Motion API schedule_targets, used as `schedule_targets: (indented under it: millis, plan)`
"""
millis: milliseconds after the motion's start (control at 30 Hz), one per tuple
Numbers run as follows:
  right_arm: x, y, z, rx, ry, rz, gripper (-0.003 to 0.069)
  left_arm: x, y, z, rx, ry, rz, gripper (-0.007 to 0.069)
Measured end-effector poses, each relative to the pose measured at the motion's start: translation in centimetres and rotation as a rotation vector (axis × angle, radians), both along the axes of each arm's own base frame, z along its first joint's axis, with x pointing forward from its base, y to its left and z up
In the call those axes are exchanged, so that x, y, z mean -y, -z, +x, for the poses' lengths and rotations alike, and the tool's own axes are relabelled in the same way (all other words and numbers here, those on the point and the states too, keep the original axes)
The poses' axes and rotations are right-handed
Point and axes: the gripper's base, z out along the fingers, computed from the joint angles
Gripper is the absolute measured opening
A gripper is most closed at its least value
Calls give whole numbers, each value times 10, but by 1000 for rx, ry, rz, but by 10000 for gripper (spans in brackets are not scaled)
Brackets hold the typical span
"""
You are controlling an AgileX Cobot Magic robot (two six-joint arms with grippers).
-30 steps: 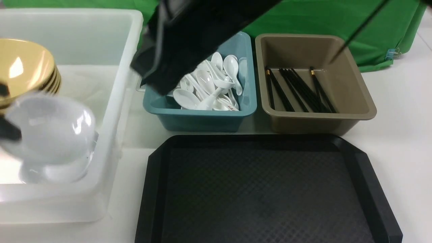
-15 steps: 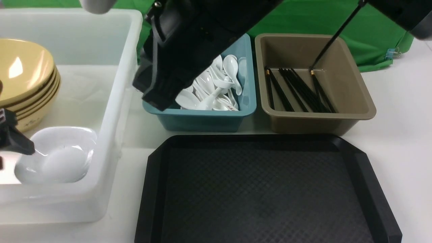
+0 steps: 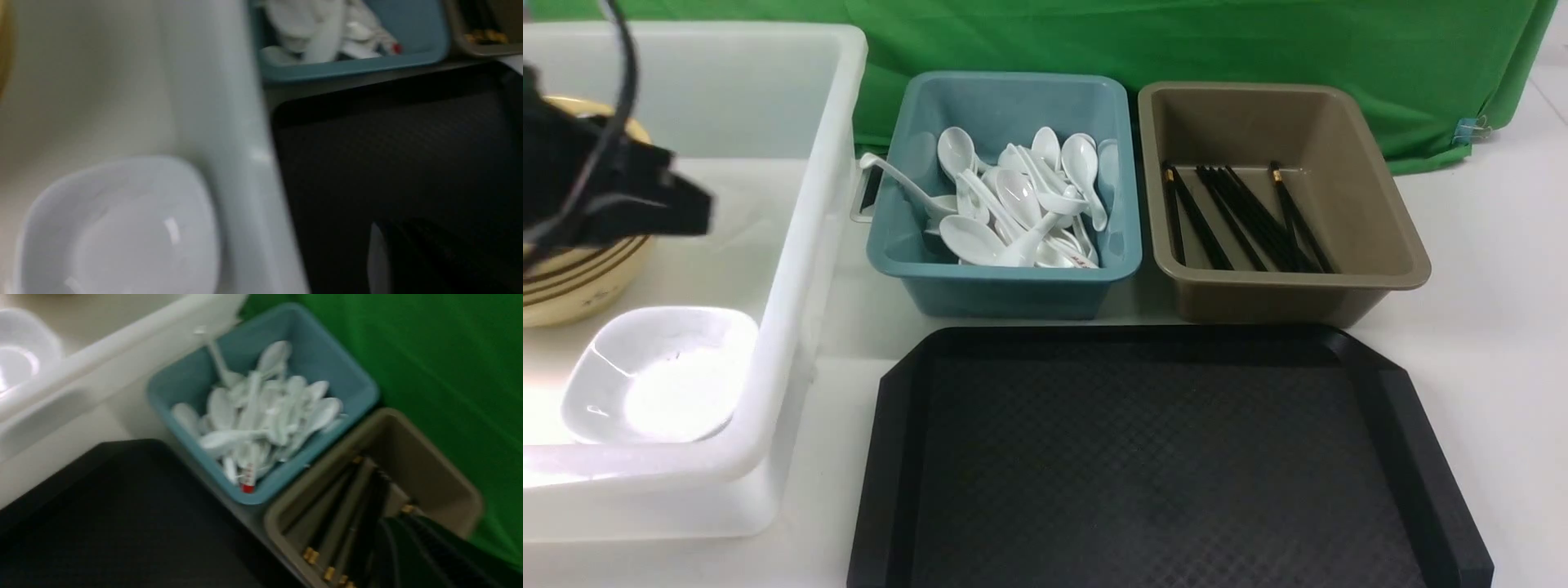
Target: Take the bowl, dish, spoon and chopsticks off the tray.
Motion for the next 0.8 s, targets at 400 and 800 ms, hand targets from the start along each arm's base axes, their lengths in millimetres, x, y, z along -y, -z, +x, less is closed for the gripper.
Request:
schedule_targets:
  millis: [400, 800]
  plan:
    - [109, 134, -148, 607, 102, 478, 8, 5, 71, -106, 412, -36, -161, -10]
    - [123, 190, -186, 906, 35, 640, 134, -11, 141, -124, 525, -158, -181, -4]
